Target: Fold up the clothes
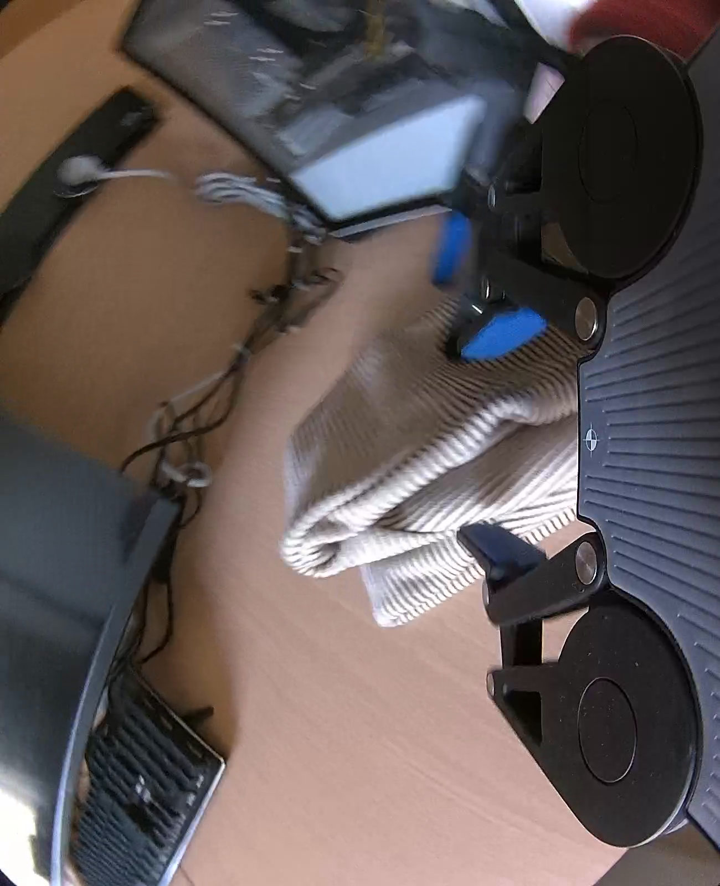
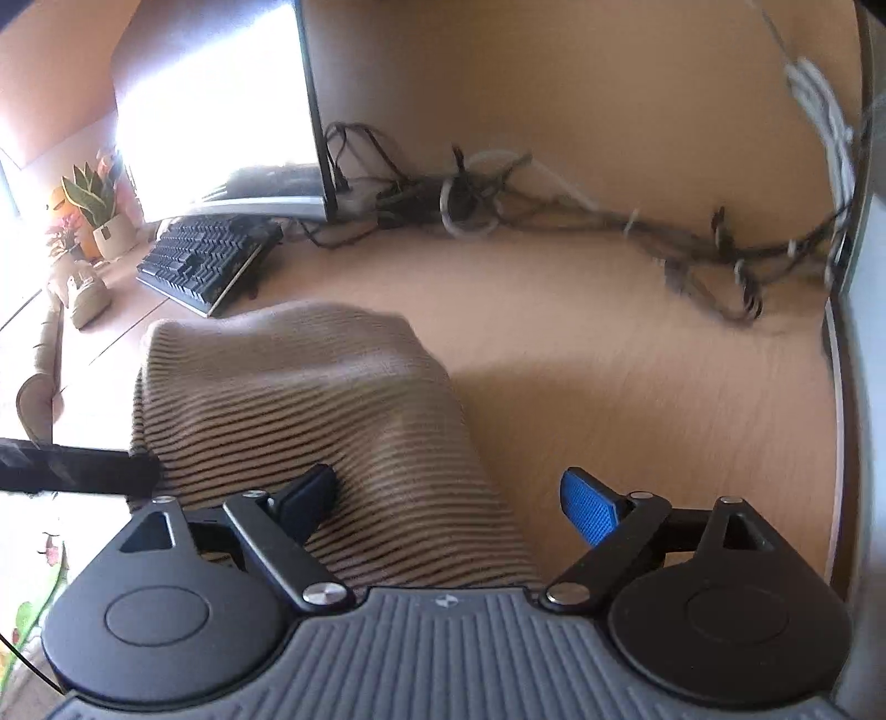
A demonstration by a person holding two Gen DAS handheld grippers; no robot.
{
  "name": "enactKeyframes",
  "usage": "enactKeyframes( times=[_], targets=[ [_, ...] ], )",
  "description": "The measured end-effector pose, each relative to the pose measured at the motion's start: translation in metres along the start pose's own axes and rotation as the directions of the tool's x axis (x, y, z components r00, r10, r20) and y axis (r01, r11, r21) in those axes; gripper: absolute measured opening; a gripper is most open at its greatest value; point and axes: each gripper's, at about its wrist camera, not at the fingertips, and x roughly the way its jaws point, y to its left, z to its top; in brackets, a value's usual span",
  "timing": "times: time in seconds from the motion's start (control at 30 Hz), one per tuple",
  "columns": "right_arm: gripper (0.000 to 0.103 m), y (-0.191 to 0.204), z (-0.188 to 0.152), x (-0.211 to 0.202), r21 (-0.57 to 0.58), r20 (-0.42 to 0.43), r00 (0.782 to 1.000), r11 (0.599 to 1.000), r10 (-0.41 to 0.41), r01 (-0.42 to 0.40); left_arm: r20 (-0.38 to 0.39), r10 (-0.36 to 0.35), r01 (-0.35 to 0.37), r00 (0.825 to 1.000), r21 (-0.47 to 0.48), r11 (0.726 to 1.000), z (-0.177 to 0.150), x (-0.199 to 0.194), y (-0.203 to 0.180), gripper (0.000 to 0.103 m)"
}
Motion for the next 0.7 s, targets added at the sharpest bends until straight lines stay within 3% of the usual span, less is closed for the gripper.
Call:
enactKeyframes(
  times=[0.07, 0.13, 0.23, 0.3, 0.4, 0.53, 0.57, 0.63, 0.7],
  targets=[
    [0.059, 0.007, 0.007, -0.01, -0.028, 0.065, 0.997, 0.999, -0.031, 0.033, -0.02, 0.011, -0.011, 1.0, 0.012, 1.0, -0.003, 0.005, 0.002, 0.061],
    [0.047, 0.013, 0.016, -0.013, -0.032, 0.107, 0.994, 0.999, -0.032, 0.036, -0.031, 0.015, -0.014, 0.999, 0.018, 1.0, -0.005, 0.007, 0.004, 0.063],
    [0.047, 0.023, 0.028, -0.003, -0.038, 0.122, 0.992, 0.999, -0.005, 0.01, -0.034, 0.01, -0.009, 0.999, 0.031, 0.999, -0.005, 0.006, 0.006, 0.063],
    [0.047, 0.031, 0.029, 0.018, -0.062, 0.068, 0.998, 0.998, 0.011, -0.007, -0.036, 0.007, -0.005, 0.999, 0.04, 0.999, -0.005, 0.005, 0.008, 0.064],
    [0.055, 0.041, 0.021, 0.039, -0.114, 0.055, 0.998, 0.993, -0.034, 0.04, -0.034, 0.001, 0.0, 0.999, 0.038, 0.999, -0.003, 0.003, 0.013, 0.067],
    [0.056, 0.043, 0.025, 0.011, -0.105, 0.061, 0.998, 0.994, 0.001, 0.005, -0.008, 0.001, -0.001, 1.0, -0.014, 1.0, 0.005, -0.007, 0.032, 0.068],
    [0.063, 0.045, 0.021, 0.0, -0.127, 0.069, 0.997, 0.992, 0.021, -0.012, -0.004, 0.004, -0.004, 1.0, -0.03, 1.0, 0.007, -0.009, 0.038, 0.067],
    [0.072, 0.05, 0.012, -0.019, -0.153, 0.071, 0.995, 0.986, 0.069, -0.058, -0.004, 0.01, -0.011, 1.0, -0.062, 0.998, 0.009, -0.011, 0.052, 0.056],
    [0.074, 0.059, 0.0, -0.028, -0.153, 0.046, 0.991, 0.982, 0.124, -0.115, -0.037, -0.003, 0.0, 0.999, -0.085, 0.996, 0.006, -0.006, 0.059, 0.05]
  ],
)
